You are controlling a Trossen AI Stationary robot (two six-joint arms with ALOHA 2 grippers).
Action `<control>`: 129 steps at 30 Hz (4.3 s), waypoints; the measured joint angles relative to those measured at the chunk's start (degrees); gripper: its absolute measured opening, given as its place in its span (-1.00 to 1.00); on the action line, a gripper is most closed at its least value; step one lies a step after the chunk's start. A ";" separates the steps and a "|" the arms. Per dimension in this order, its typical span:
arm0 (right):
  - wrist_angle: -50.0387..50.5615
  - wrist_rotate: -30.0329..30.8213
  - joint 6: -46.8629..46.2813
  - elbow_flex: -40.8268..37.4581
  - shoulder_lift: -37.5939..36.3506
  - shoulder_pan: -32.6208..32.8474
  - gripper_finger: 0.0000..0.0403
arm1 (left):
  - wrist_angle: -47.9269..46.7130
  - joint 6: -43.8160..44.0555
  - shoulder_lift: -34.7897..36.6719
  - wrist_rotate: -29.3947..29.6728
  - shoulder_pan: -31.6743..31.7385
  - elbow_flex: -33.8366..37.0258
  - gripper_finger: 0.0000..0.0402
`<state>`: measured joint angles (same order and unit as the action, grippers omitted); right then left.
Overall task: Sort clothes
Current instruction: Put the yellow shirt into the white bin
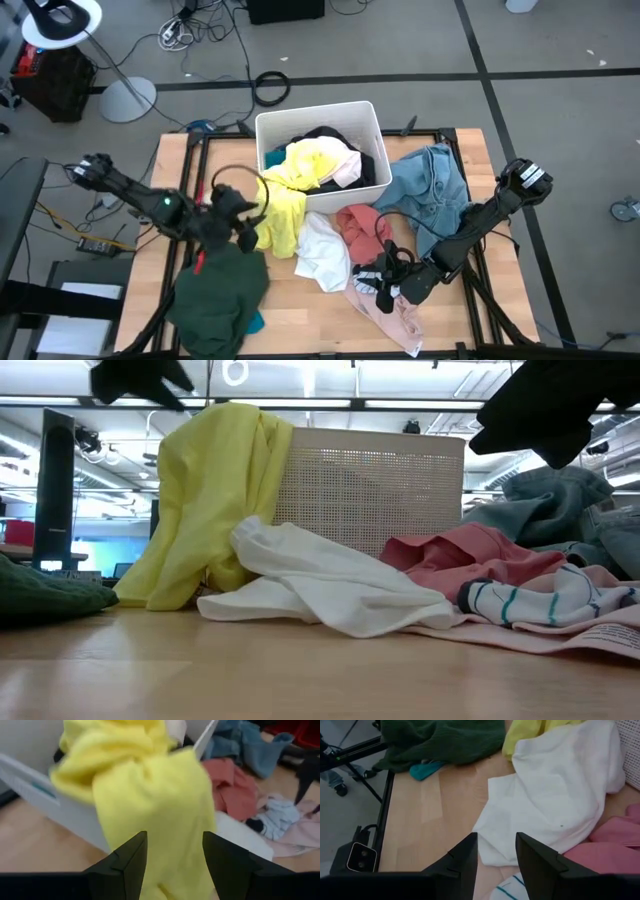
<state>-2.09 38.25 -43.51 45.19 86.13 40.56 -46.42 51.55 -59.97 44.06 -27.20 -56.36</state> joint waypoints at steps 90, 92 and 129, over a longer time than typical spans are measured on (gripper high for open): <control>0.17 -0.48 3.23 0.00 0.04 -0.76 -0.38 | 17.53 -37.87 -20.98 -49.71 42.60 -22.93 -1.00; 0.15 -0.59 3.13 0.00 0.04 -0.73 -0.39 | 12.56 -37.79 -22.61 -42.08 42.90 -22.92 -1.00; 0.66 -0.93 3.15 0.00 0.04 -0.94 -0.41 | 13.38 -30.59 -40.20 -49.75 50.81 -25.36 -0.06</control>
<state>-1.43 37.32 -40.36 45.19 86.17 39.62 -33.05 20.96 -100.18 -5.69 23.61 -81.73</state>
